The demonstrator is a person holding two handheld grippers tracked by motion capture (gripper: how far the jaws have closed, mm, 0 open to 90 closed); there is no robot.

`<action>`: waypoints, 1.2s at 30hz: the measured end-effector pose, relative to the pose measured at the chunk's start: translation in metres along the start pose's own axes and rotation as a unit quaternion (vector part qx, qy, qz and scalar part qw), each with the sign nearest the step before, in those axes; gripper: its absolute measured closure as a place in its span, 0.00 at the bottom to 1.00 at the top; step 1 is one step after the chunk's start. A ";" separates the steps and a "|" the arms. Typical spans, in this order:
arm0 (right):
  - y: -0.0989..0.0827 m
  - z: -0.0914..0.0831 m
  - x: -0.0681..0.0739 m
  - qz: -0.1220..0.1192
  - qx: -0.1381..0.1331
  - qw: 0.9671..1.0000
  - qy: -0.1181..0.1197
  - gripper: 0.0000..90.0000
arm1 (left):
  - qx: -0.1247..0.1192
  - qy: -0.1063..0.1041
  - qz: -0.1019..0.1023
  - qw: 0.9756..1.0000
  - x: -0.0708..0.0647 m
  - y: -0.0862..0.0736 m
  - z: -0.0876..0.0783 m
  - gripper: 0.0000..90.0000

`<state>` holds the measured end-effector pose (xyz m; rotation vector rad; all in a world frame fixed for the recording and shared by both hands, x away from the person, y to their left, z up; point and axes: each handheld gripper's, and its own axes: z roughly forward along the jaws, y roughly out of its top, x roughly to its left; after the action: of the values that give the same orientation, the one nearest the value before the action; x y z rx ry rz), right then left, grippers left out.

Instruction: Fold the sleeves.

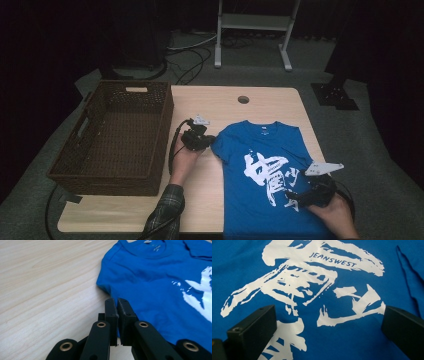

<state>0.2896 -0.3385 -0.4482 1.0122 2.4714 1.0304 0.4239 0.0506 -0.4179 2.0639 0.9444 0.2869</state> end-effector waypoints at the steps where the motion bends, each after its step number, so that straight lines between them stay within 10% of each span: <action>1: 0.000 0.000 0.000 0.000 0.000 1.000 0.000 0.00 | -0.002 -0.003 0.001 1.000 -0.002 0.002 0.000 0.97; 36: 0.000 0.000 0.000 -0.001 0.000 1.000 0.001 0.00 | -0.012 -0.072 0.040 0.997 -0.060 0.050 0.042 0.96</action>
<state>0.2896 -0.3387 -0.4482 1.0098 2.4735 1.0308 0.4289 -0.0359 -0.3989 2.0728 0.7701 0.1884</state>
